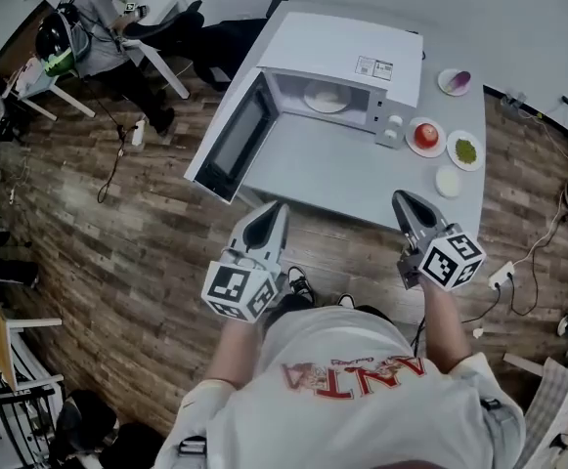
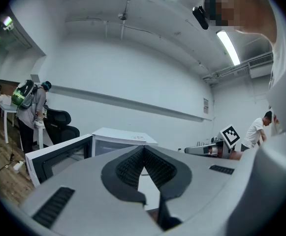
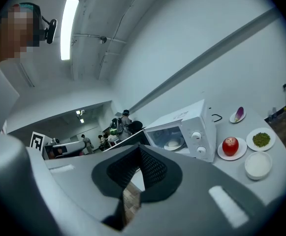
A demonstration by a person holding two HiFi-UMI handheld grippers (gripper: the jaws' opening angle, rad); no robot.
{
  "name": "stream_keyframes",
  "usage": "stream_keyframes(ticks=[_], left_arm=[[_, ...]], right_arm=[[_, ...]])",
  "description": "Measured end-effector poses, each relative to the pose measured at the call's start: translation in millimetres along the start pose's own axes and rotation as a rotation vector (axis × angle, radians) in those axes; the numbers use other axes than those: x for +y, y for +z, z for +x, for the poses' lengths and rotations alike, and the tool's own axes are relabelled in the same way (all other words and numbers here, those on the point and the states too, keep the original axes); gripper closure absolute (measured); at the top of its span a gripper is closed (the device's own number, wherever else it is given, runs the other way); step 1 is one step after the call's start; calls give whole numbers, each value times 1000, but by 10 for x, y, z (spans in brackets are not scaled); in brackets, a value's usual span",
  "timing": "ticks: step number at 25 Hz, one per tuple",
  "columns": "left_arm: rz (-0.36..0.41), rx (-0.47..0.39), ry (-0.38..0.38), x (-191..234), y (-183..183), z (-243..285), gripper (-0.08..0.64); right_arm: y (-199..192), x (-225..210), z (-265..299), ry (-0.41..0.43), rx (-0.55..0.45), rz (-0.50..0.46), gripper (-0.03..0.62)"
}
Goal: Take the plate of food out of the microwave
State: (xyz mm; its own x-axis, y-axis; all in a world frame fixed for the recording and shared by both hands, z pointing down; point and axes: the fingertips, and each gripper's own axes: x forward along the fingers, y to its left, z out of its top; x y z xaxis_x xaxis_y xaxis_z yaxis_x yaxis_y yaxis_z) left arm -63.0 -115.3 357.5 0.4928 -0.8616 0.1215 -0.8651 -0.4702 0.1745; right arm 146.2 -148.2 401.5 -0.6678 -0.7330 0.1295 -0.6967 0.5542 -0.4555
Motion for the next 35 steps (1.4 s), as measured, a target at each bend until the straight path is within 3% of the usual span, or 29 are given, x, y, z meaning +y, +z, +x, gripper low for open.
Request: stream_keyframes(ticks=[5, 9, 14, 18, 25, 31, 35], left_arm=[[2, 13, -69, 346, 40, 256, 551], [94, 42, -124, 645, 20, 356, 551], [49, 39, -191, 948, 38, 528, 551], [-5, 55, -230, 1010, -11, 618, 551], [19, 115, -213, 1049, -54, 919, 551], [-25, 130, -193, 1170, -110, 1236, 551], [-53, 159, -172, 1275, -198, 1430, 551]], right_arm=[[34, -10, 417, -66, 7, -3, 589], [70, -1, 787, -132, -4, 14, 589], [14, 71, 1159, -159, -18, 49, 589], [-72, -64, 1405, -181, -32, 177, 588], [-314, -655, 2034, -201, -33, 414, 538], [-604, -1323, 2519, -237, -137, 827, 502], [-796, -1691, 2708, -279, -215, 998, 503]])
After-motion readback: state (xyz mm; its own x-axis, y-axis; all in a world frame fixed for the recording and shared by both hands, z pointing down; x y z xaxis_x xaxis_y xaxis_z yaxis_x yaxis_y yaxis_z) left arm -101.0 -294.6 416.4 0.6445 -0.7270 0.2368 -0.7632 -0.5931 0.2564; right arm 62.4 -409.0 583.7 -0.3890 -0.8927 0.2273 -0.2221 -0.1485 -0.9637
